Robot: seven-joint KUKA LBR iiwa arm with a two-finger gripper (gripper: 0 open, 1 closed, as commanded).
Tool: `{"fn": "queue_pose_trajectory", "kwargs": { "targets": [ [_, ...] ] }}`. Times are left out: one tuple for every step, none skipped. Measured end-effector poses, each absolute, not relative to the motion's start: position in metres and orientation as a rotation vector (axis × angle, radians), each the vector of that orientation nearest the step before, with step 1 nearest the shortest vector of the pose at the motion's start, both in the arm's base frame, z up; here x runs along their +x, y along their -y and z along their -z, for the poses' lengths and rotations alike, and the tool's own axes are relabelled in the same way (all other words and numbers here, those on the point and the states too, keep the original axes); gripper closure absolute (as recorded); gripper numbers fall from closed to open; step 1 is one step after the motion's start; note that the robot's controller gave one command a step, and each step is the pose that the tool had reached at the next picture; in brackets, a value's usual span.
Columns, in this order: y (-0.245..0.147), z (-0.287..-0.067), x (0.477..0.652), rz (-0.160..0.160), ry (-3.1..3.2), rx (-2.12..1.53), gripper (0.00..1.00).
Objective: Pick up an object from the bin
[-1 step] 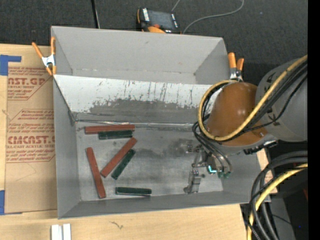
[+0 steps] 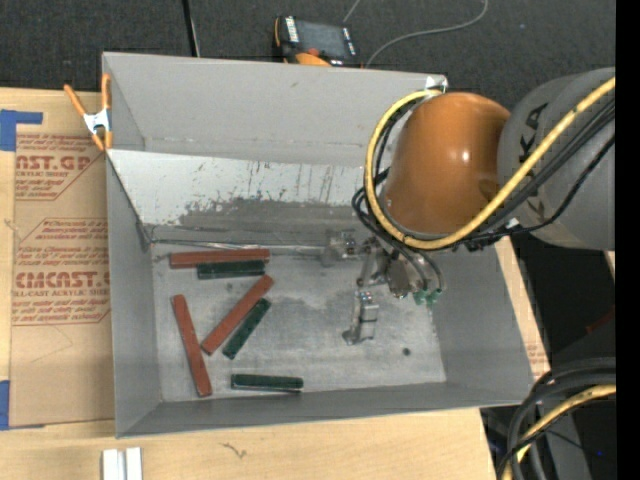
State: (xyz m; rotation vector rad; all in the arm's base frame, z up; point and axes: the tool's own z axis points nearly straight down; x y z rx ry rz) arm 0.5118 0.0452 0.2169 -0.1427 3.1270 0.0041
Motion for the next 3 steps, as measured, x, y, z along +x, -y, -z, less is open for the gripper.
{"fn": "queue_pose_trajectory", "kwargs": {
  "targets": [
    [-0.094, -0.113, 0.546, -0.004, -3.144, -0.083, 0.00],
    [-0.164, -0.068, 0.539, -0.004, -3.097, -0.537, 0.00],
    [-0.162, -0.070, 0.541, -0.003, -3.096, -0.531, 1.00]
  ]
}}
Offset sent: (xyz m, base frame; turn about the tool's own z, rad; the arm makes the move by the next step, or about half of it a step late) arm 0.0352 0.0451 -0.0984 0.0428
